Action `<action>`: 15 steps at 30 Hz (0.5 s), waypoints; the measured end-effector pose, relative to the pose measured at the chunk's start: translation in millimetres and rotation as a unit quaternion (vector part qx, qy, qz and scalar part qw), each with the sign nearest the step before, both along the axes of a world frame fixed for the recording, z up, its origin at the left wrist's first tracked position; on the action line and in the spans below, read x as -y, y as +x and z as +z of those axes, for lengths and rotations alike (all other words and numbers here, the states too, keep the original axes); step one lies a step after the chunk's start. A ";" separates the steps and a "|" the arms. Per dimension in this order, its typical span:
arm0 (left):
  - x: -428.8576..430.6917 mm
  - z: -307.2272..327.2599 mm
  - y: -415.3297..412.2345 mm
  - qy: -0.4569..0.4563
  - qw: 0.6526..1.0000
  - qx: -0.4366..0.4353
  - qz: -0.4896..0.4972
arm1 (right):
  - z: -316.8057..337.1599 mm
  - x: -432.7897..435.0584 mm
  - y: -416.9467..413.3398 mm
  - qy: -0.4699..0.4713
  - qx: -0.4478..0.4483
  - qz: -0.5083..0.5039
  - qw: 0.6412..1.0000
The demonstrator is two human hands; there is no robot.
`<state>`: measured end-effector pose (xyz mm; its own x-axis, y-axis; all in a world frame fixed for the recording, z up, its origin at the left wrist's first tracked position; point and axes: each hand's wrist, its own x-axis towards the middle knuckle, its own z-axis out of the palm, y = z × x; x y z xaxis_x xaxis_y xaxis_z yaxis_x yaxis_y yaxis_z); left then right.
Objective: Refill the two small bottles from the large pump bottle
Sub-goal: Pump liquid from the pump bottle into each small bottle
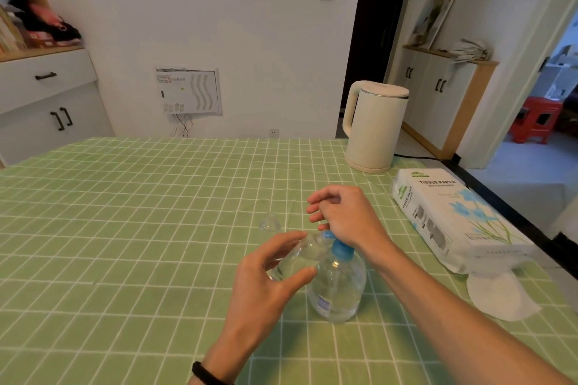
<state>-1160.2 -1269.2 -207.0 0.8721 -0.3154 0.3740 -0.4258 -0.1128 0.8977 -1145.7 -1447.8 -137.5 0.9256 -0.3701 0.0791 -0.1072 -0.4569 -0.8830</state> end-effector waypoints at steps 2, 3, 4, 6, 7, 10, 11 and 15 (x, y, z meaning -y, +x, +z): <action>-0.7 0.5 -0.3 0.002 1.000 0.001 0.003 | -0.3 -0.8 -0.7 -0.005 0.000 -0.003 1.000; -0.9 0.9 -0.4 0.003 1.000 0.003 0.004 | -0.2 -1.2 -1.6 -0.008 -0.002 -0.004 1.000; -1.2 1.4 -0.9 0.004 1.000 0.004 0.003 | 0.0 -1.5 -2.5 -0.013 -0.005 -0.006 1.000; -1.5 3.4 -2.5 0.006 1.000 0.001 0.002 | 1.1 -2.2 -3.3 -0.024 -0.008 -0.008 1.000; -1.8 4.8 -2.9 0.006 1.000 -0.001 0.001 | 2.4 -2.6 -3.2 -0.032 -0.010 -0.009 0.999; -2.6 8.7 -2.7 0.009 1.000 0.000 -0.001 | 8.2 -3.5 -1.6 -0.073 -0.011 0.001 0.997; -2.8 9.8 -2.6 0.011 1.000 0.003 0.000 | 9.8 -3.7 -0.8 -0.086 -0.007 0.005 0.996; -3.1 11.0 -2.4 0.011 1.000 0.007 -0.003 | 8.6 -2.9 1.0 -0.053 -0.004 0.001 0.999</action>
<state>-1162.6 -1266.0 -196.0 0.8655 -0.3282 0.3783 -0.4383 -0.1307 0.8893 -1144.8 -1444.9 -128.9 0.9270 -0.3588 0.1095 -0.1139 -0.5471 -0.8293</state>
